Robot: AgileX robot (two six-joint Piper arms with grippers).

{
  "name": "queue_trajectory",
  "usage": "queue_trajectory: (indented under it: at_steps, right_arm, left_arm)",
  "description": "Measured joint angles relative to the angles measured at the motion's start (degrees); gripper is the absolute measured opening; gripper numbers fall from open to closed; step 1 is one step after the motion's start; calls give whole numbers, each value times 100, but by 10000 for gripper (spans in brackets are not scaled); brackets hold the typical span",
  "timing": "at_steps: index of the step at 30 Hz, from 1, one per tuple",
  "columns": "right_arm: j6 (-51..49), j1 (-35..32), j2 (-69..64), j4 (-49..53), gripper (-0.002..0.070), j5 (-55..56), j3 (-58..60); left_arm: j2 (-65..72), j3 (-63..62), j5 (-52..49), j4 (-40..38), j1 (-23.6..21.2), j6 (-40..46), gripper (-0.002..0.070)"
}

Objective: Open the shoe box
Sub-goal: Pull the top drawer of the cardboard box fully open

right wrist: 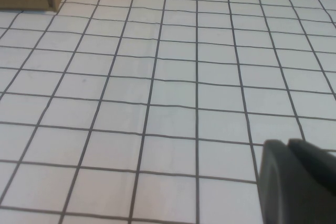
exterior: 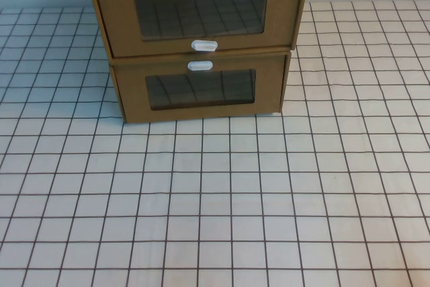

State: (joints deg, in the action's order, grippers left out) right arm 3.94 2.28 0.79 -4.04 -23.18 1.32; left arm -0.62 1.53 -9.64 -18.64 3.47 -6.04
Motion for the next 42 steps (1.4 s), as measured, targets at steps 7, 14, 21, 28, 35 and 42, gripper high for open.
queue_trajectory:
  at_steps: [7, 14, 21, 28, 35, 42]
  right_arm:
    - [0, 0, 0, 0, -13, 0, 0]
    - [0, 0, 0, 0, -13, 0, 0]
    - [0, 0, 0, 0, -13, 0, 0]
    - [0, 0, 0, 0, -14, 0, 0]
    - [0, 0, 0, 0, -13, 0, 0]
    - [0, 0, 0, 0, -13, 0, 0]
  left_arm:
    - [0, 0, 515, -195, 0, 214, -2]
    - [339, -716, -461, -270, 0, 41, -2]
    - [2331, -2891, -2229, -261, 0, 826, -2]
    - [4579, -5499, -3251, -868, 0, 2557, -2]
    - [6986, -8386, -3738, -1714, -9, 3769, -2]
    - [9207, -11254, -4957, -2143, 78, 3892, -2]
